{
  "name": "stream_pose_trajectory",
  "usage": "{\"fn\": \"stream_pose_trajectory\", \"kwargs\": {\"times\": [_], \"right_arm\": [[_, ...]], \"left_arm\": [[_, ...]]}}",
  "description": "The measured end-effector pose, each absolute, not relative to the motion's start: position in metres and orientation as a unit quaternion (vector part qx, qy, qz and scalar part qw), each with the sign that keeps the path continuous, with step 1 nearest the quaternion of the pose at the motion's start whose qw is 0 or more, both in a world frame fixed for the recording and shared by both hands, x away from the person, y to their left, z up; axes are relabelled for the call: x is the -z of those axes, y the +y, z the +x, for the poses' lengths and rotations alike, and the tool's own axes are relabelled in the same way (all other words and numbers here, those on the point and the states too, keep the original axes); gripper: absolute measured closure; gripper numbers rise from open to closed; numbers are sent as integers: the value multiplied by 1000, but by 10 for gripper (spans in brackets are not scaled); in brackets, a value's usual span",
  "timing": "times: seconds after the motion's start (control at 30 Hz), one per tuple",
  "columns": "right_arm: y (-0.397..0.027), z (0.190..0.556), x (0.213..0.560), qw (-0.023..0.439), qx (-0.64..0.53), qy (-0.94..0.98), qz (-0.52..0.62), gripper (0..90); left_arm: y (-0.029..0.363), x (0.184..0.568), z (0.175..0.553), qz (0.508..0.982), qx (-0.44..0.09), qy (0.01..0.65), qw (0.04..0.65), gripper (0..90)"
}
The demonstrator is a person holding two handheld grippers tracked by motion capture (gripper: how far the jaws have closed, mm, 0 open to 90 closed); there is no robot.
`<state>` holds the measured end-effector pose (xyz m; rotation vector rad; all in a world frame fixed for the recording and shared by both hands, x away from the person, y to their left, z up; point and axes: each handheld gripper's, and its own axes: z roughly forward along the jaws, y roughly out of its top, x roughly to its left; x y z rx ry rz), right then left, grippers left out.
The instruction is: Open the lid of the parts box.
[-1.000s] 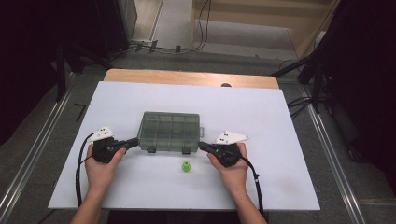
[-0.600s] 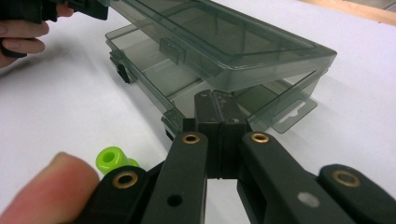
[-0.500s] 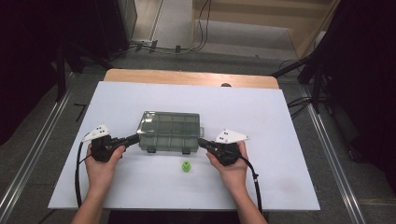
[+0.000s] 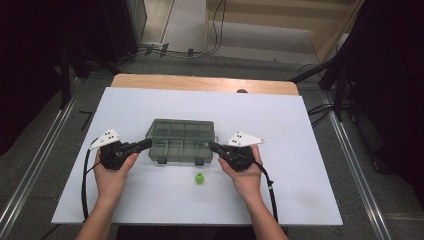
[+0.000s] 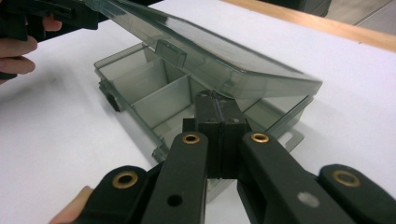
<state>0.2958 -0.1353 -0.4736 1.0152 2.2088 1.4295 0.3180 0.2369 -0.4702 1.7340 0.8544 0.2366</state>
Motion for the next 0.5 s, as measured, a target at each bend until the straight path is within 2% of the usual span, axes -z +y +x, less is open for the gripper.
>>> {"fn": "stream_pose_trajectory", "kwargs": {"times": [0.5], "right_arm": [[-138,309,460,170,-518,748,377,881]], "left_arm": [[227,452,330,732,-123,352,570,891]]}}
